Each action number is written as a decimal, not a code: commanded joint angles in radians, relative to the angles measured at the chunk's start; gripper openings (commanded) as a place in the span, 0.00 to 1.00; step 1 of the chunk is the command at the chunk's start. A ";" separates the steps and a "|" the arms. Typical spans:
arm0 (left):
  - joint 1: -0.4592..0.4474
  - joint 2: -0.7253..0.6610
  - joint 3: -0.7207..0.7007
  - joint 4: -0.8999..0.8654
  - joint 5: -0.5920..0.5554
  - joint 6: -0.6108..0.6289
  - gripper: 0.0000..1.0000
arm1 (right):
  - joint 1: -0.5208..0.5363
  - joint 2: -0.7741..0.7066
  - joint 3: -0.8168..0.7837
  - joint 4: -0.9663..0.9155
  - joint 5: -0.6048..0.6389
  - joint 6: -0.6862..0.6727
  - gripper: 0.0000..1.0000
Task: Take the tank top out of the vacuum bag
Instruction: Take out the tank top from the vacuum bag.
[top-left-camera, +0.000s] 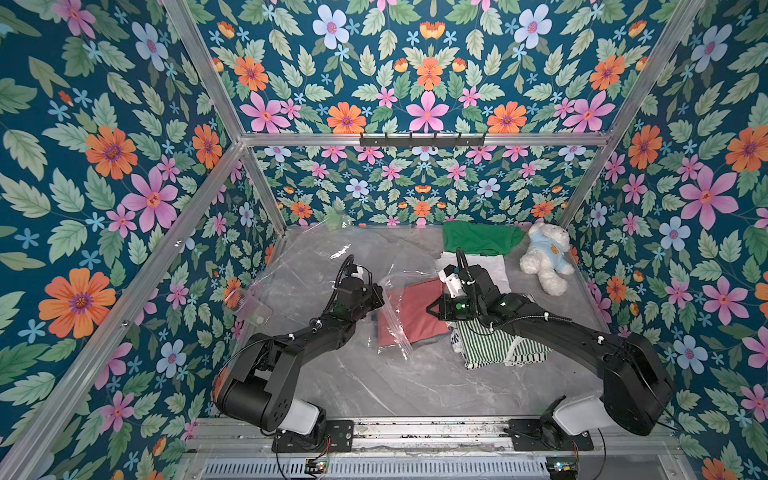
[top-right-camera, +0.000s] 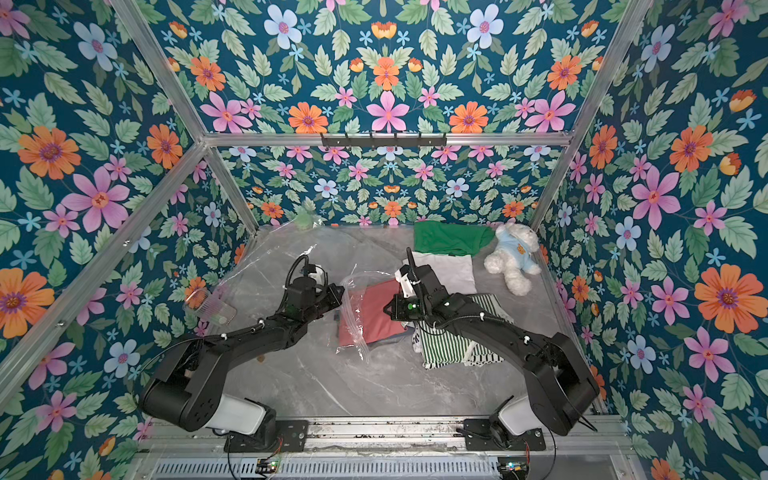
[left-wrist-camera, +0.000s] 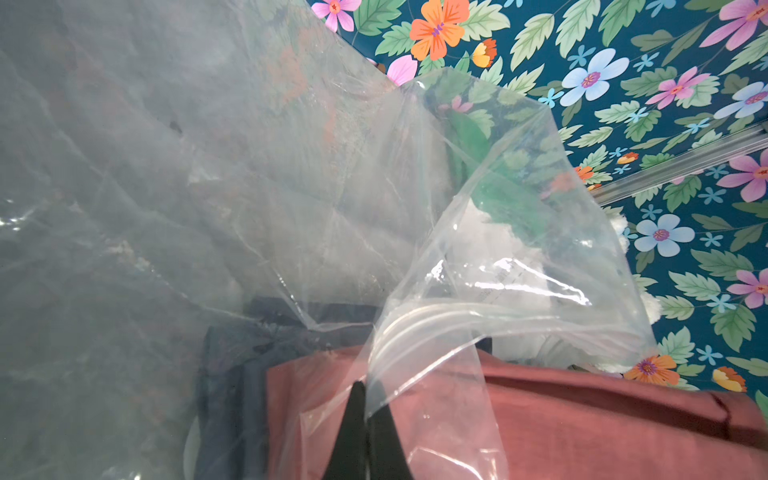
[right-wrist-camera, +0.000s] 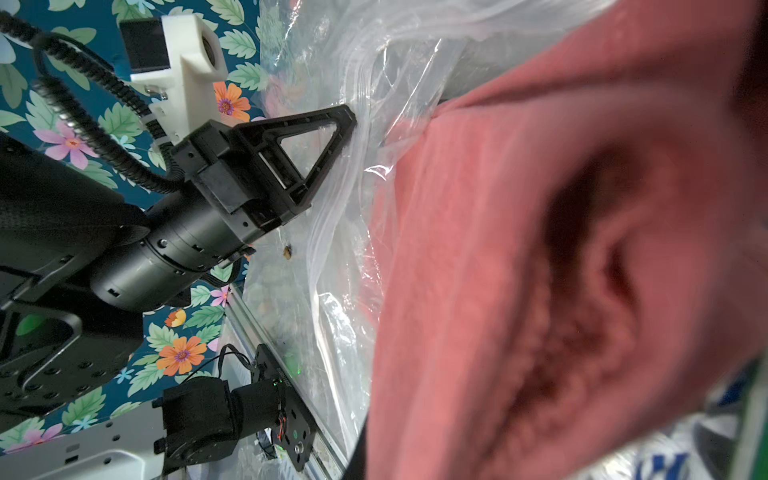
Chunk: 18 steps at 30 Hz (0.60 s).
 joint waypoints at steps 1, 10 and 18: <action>0.002 0.003 -0.003 0.025 -0.012 -0.010 0.00 | -0.001 -0.023 0.032 -0.123 0.052 -0.054 0.00; 0.002 -0.003 -0.006 0.028 -0.014 -0.013 0.00 | -0.021 -0.081 0.129 -0.366 0.121 -0.119 0.00; 0.002 -0.004 -0.008 0.027 -0.018 -0.011 0.00 | -0.138 -0.198 0.158 -0.571 0.056 -0.148 0.00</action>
